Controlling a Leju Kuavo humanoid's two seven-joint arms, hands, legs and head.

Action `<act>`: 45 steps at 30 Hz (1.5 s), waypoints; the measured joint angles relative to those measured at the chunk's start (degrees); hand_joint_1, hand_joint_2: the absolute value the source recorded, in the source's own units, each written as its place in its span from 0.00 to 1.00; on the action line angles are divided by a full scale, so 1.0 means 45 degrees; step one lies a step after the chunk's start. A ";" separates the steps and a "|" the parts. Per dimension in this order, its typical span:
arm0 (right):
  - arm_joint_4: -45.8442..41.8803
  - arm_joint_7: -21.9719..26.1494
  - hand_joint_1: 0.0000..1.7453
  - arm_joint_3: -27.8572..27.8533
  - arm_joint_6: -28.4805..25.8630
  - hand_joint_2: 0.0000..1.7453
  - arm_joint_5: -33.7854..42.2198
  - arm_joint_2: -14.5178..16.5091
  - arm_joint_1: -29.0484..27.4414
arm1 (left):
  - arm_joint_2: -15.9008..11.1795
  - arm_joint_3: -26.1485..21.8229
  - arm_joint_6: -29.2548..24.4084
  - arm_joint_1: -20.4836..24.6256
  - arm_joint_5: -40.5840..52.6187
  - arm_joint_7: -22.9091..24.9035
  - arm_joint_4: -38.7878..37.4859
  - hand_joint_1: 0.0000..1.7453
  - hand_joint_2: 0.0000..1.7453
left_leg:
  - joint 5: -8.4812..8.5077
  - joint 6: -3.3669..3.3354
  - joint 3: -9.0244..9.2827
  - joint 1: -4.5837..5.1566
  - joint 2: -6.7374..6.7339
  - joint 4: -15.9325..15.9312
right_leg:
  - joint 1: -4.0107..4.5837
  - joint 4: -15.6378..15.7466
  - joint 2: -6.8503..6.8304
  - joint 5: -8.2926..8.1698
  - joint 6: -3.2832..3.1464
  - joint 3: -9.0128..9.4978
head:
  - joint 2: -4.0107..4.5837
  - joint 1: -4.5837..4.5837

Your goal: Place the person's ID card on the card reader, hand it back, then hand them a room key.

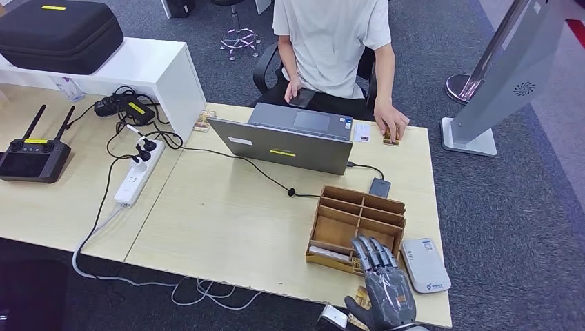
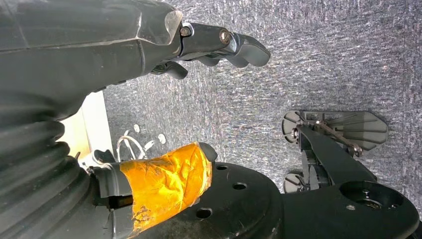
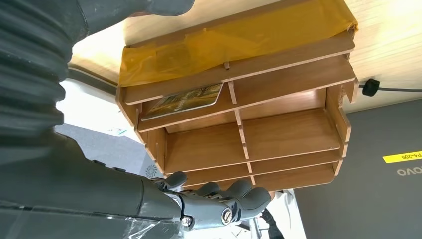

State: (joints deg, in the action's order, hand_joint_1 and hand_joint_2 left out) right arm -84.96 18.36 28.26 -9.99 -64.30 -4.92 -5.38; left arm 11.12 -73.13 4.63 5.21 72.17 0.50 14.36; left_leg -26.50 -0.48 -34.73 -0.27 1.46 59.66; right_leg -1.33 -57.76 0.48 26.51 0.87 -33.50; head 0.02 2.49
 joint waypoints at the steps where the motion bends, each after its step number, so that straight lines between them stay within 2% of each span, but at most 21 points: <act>1: 0.0023 0.0000 0.00 0.0009 -0.0002 1.00 0.0000 0.0004 0.0006 | -0.0001 0.0000 0.0000 0.0000 0.0000 0.0000 0.0000 0.00 1.00 | 0.0000 0.0000 0.0000 0.0000 0.0000 0.0000 | 0.0000 0.0000 0.0000 0.0000 0.0000 0.0000 | 0.0000 0.0000; 20: 0.0671 -0.0168 0.00 0.0055 -0.0005 1.00 0.0431 0.0023 0.0422 | -0.0004 0.0000 0.0000 0.0000 0.0090 0.0000 0.0000 0.00 1.00 | 0.0001 0.0000 0.0001 0.0000 0.0000 0.0000 | 0.0000 0.0000 0.0000 -0.0002 -0.0001 0.0000 | 0.0000 0.0000; 45: 0.1557 -0.0192 0.00 -0.0559 -0.0013 1.00 0.0478 0.0311 0.0722 | -0.0004 0.0000 -0.0005 0.0000 0.0069 0.0000 0.0000 0.00 1.00 | 0.0001 0.0000 0.0001 0.0000 0.0000 0.0000 | 0.0000 0.0000 0.0000 -0.0001 -0.0001 0.0000 | -0.0001 0.0001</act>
State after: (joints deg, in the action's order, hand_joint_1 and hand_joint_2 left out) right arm -77.95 17.50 25.75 -10.05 -62.14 -3.52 -2.13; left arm 11.10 -73.13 4.61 5.21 72.48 0.50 14.36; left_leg -26.50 -0.48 -34.72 -0.27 1.46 59.66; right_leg -1.33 -57.76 0.48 26.51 0.87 -33.50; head 0.02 2.50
